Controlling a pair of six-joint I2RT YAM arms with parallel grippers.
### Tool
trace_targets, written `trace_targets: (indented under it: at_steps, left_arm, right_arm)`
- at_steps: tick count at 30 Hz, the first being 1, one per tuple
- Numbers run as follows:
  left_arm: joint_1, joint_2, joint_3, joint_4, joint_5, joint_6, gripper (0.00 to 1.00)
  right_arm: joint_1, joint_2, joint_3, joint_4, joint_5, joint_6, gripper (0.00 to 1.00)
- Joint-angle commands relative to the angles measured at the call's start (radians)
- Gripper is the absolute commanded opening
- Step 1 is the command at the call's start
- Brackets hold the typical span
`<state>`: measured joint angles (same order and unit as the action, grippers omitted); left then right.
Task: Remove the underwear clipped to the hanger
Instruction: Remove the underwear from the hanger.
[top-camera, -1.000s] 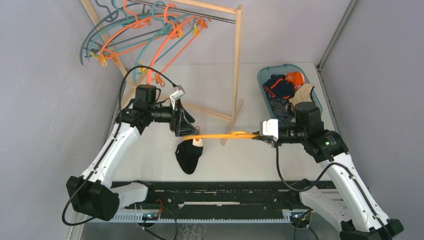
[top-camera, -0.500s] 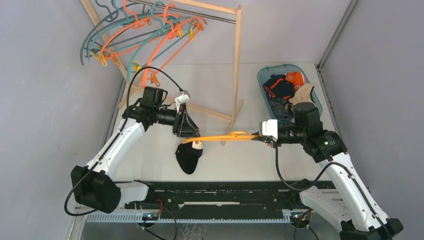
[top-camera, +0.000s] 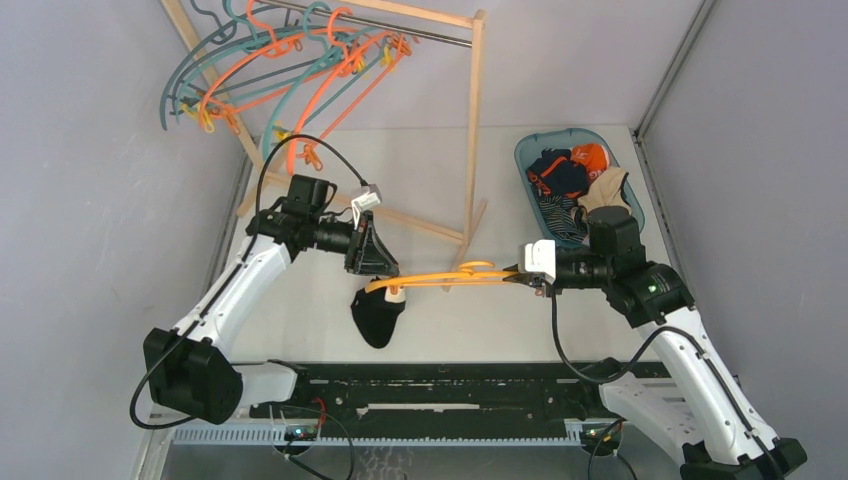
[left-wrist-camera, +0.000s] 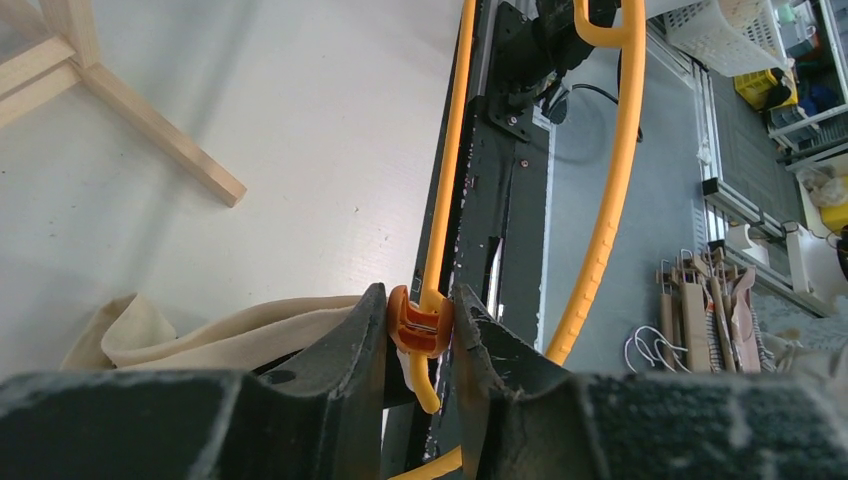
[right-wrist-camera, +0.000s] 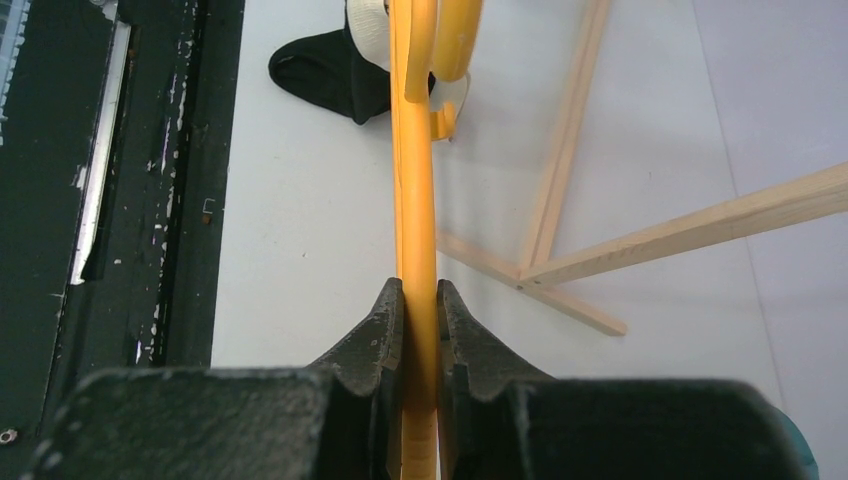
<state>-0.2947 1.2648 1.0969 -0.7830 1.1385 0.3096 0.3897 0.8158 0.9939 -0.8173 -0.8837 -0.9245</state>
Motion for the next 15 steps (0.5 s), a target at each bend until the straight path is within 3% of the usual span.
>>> trace_targets:
  at_steps: [1, 9, 15]
  left_arm:
    - [-0.006, -0.002, 0.050, -0.022, 0.045, 0.029, 0.16]
    - [-0.013, -0.002, 0.053, -0.032, 0.046, 0.032, 0.01]
    - [-0.017, 0.003, 0.082, -0.077, 0.046, 0.045, 0.00]
  right_arm:
    - [0.005, -0.021, -0.001, 0.096, -0.006, 0.025, 0.00]
    - [0.006, -0.029, -0.006, 0.145, 0.028, 0.055, 0.00]
    - [0.018, -0.038, -0.009, 0.215, 0.095, 0.075, 0.00]
